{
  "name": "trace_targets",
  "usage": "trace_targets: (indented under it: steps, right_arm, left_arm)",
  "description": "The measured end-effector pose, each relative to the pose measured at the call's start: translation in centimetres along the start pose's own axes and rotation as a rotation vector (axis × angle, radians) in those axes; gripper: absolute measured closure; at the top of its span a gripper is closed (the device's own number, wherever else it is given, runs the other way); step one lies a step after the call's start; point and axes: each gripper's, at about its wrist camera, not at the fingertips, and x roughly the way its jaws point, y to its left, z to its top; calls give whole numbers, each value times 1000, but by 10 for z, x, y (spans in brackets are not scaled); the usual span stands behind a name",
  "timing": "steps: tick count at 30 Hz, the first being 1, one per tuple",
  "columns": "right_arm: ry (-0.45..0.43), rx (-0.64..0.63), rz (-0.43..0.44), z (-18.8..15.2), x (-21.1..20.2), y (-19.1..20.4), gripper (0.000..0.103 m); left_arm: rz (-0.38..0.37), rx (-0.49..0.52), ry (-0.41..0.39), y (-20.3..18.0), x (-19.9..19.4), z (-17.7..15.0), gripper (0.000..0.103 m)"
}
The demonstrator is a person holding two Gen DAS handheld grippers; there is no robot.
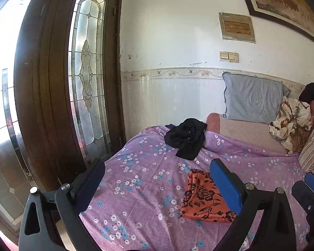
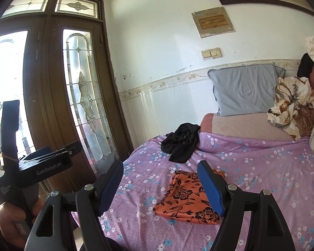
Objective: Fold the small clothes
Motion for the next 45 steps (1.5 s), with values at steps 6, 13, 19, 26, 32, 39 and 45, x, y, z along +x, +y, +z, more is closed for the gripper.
trace_targets:
  steps: [6,13,19,26,32,39,45]
  right_arm:
    - [-11,-9,4,1,-2,8,26]
    - [-3,5,-43,-1,3,4,26]
    - [22,70,-78,-2,9,-9,26]
    - [1,84,-104,12,13,-13,24]
    - [-6,44,-122,24,27,-9,21]
    - [-14,27,-111,33,50,-5,21]
    - [-10,27,-106,32,60,-2,21]
  left_arm:
    - [3,-4,-1,2,-3,0,3]
    - [7,-8,-1,2,-5,0,3]
    - [12,4,3,0,-1,-2,3]
    - [18,-10,7,1,11,2,3]
    - [29,-10,19,1,30,2,3]
    - [46,-6,46,1,53,3,3]
    - [52,-3,42,3,58,2,3]
